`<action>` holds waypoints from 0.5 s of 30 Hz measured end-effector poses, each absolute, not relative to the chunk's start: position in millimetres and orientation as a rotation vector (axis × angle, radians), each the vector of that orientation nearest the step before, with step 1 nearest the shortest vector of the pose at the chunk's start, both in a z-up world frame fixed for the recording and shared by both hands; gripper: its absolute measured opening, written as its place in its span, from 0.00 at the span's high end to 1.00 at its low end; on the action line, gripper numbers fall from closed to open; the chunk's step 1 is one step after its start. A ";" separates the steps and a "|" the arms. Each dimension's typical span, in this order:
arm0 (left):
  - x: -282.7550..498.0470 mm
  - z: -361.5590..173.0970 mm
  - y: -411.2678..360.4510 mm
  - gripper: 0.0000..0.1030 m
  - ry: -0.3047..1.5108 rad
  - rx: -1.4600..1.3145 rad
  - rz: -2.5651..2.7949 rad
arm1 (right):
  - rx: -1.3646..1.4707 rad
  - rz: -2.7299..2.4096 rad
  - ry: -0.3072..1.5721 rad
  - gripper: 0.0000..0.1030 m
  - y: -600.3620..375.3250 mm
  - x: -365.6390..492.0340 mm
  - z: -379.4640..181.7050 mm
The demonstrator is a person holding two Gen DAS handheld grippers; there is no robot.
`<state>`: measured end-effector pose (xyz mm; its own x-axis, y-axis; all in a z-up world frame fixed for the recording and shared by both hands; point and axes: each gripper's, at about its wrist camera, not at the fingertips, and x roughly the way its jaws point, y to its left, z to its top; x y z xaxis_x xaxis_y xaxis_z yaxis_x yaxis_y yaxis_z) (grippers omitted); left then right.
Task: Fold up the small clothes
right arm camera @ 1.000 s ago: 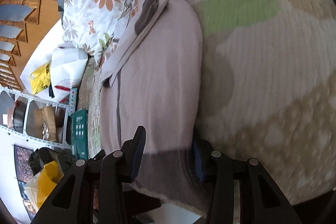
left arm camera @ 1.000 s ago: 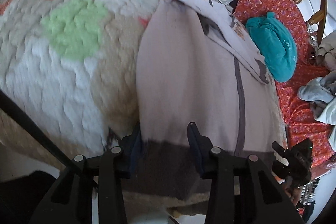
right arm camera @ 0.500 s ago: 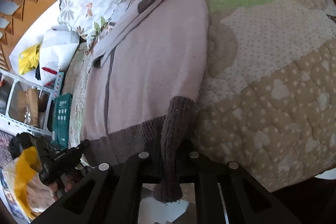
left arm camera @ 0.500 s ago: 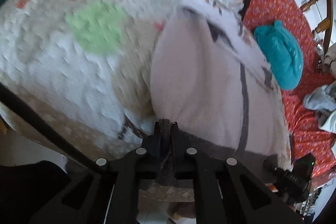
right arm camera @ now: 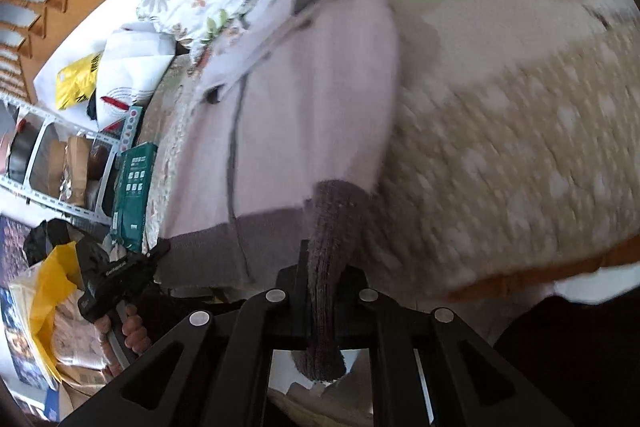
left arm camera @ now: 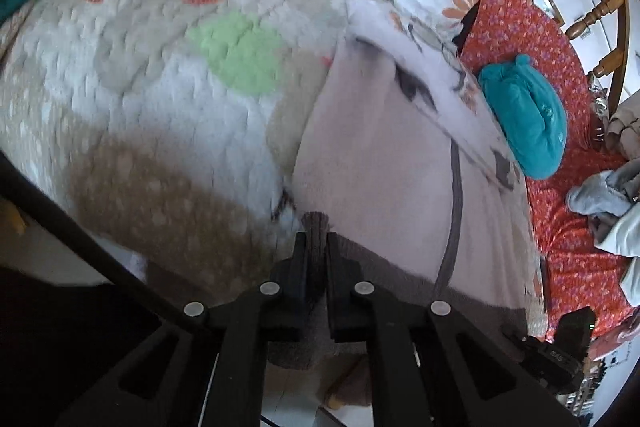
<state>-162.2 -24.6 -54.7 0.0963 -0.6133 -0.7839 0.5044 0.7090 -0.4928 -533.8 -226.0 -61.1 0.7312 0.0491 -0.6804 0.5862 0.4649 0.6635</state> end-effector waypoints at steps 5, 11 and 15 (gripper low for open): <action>-130.4 -19.8 -56.4 0.94 1.132 -0.099 -0.835 | 0.971 -0.347 0.649 0.93 -258.0 -507.0 -21.2; -80.9 16.2 -126.8 0.94 1.025 -0.095 -0.819 | 0.942 -0.397 0.525 0.93 -324.9 -464.1 21.0; -49.3 13.7 -173.7 0.94 1.027 -0.112 -0.807 | 0.993 -0.436 0.499 0.93 -368.3 -434.2 20.8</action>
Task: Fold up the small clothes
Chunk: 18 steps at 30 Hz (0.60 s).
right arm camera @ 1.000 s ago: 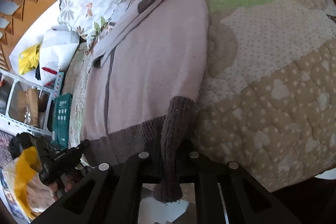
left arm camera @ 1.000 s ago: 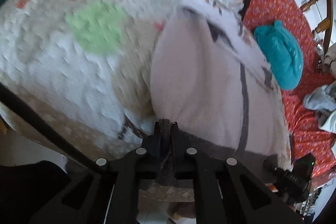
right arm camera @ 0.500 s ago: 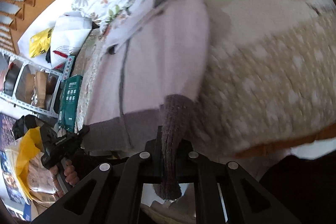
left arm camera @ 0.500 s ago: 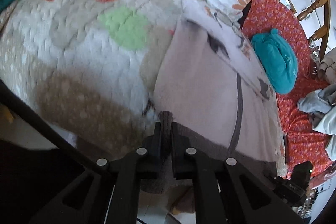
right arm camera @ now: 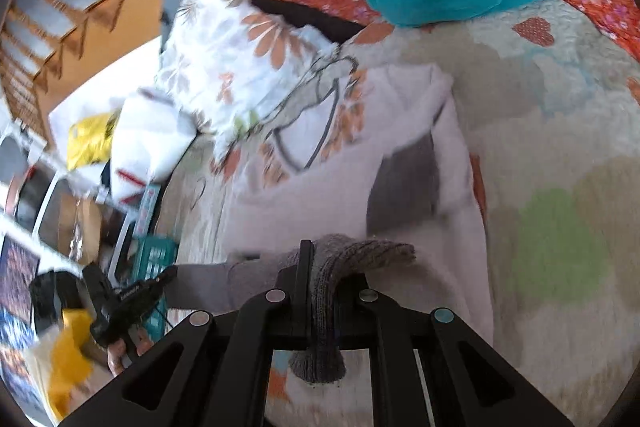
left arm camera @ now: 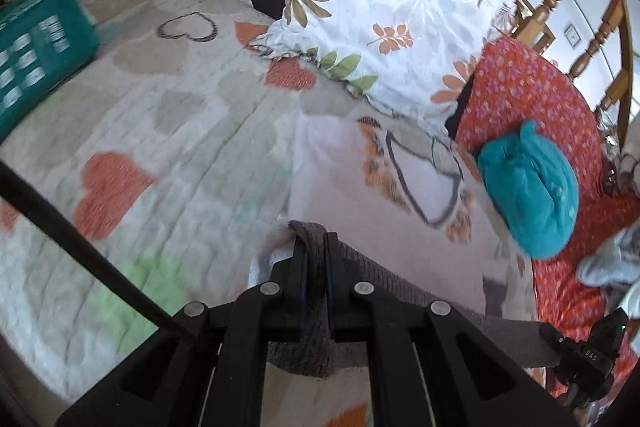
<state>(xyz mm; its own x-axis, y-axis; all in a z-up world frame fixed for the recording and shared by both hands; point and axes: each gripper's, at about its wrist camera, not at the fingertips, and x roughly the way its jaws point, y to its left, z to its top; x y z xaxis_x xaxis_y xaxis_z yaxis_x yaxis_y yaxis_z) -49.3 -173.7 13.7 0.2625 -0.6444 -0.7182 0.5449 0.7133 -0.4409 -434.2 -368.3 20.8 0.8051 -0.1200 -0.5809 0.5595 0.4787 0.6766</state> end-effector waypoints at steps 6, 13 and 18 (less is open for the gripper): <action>-12.2 -7.2 -240.6 0.94 1.068 -0.101 -0.781 | 1.025 -0.499 0.530 0.93 -428.4 -391.9 4.3; 17.6 -18.8 -298.7 0.92 1.006 -0.067 -0.772 | 1.041 -0.543 0.500 0.90 -501.0 -357.5 -15.1; 32.8 -13.4 -299.9 0.62 0.949 -0.050 -0.703 | 0.925 -0.661 0.520 0.33 -520.7 -342.9 -16.8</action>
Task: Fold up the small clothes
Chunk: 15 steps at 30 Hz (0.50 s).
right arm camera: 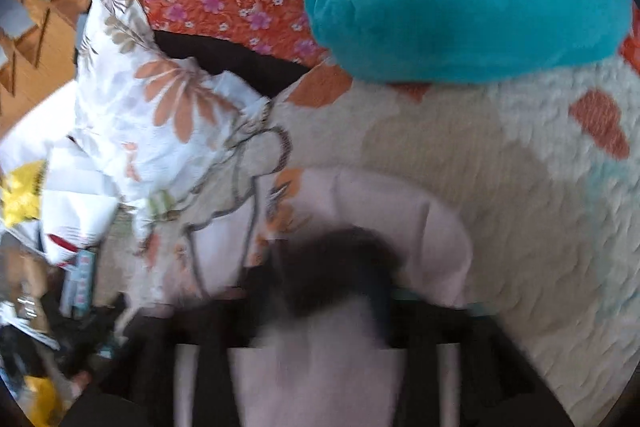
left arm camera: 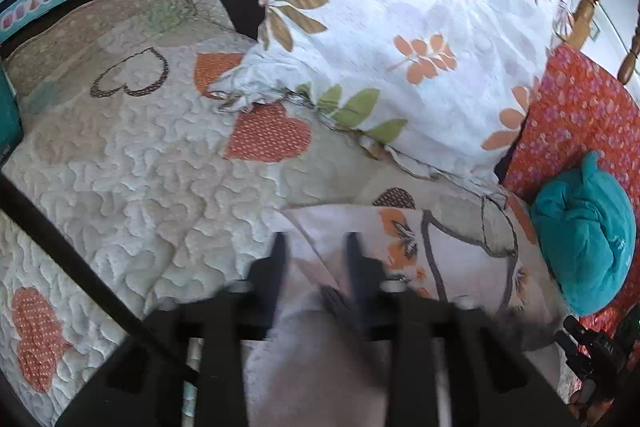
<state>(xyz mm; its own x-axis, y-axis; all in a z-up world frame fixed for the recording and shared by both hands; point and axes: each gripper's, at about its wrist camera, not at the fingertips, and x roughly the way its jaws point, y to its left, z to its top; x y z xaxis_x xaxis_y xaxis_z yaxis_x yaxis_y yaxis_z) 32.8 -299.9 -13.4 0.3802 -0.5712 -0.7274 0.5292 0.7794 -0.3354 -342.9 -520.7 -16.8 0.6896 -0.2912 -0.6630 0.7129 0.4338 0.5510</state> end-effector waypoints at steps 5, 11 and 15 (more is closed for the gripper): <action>35.1 -13.7 -287.8 0.59 1.007 -0.067 -0.697 | 0.876 -0.698 0.531 0.32 -518.1 -349.8 -9.6; 19.4 -8.5 -261.2 0.44 1.017 -0.040 -0.692 | 0.784 -0.663 0.552 0.37 -491.7 -343.4 9.4; 14.3 -11.8 -237.2 0.44 1.046 0.020 -0.655 | 0.712 -0.480 0.657 0.67 -441.4 -300.7 9.8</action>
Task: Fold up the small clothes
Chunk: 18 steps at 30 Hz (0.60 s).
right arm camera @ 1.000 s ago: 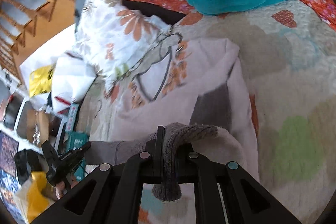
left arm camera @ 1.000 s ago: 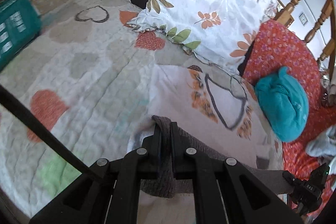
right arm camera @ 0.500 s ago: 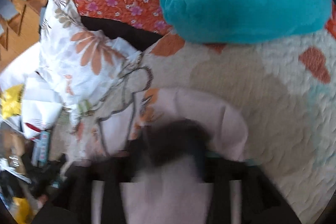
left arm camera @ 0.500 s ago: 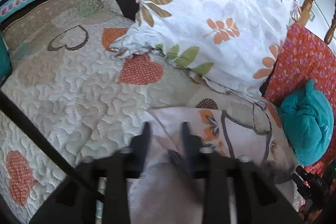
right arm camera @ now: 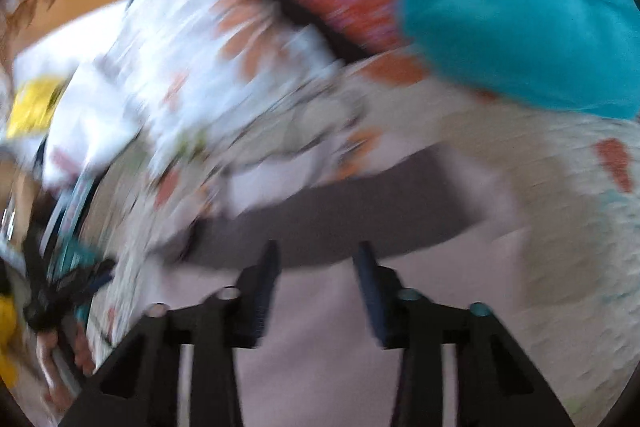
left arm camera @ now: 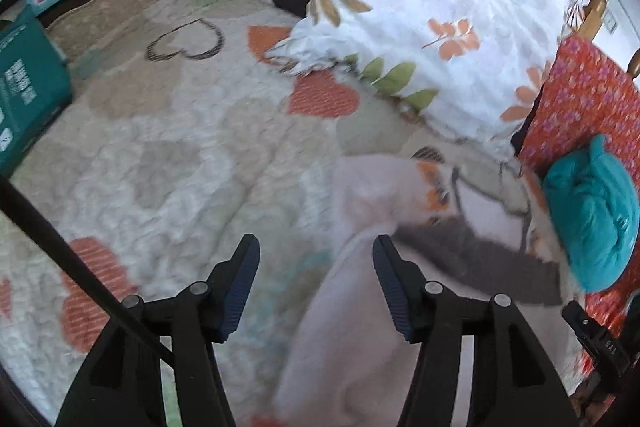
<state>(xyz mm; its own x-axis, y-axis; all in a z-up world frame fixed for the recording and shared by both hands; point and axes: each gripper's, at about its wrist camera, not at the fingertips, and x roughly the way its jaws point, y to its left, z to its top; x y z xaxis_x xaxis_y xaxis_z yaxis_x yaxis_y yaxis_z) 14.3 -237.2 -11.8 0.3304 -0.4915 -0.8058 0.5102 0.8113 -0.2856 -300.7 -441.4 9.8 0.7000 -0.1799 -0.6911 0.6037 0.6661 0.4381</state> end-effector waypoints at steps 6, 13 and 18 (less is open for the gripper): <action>19.7 -5.6 -202.3 0.44 1.089 -0.023 -0.654 | 0.510 -0.283 0.842 0.71 -358.1 -183.9 -5.2; 29.2 -4.8 -187.7 0.44 1.089 -0.033 -0.639 | 0.363 -0.378 1.018 0.71 -355.3 -28.7 -35.2; 27.7 -17.5 -190.4 0.43 1.097 0.047 -0.661 | 0.349 -0.447 0.973 0.67 -364.2 -13.6 -3.4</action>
<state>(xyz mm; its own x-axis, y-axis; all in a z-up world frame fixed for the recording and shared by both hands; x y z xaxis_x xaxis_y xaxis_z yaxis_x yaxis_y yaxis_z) 27.7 -190.4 -17.5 0.2864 -0.4719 -0.8338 0.5171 0.8088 -0.2802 -13.6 -364.2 -3.4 0.4848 -0.2057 -0.8501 0.5108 0.8556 0.0843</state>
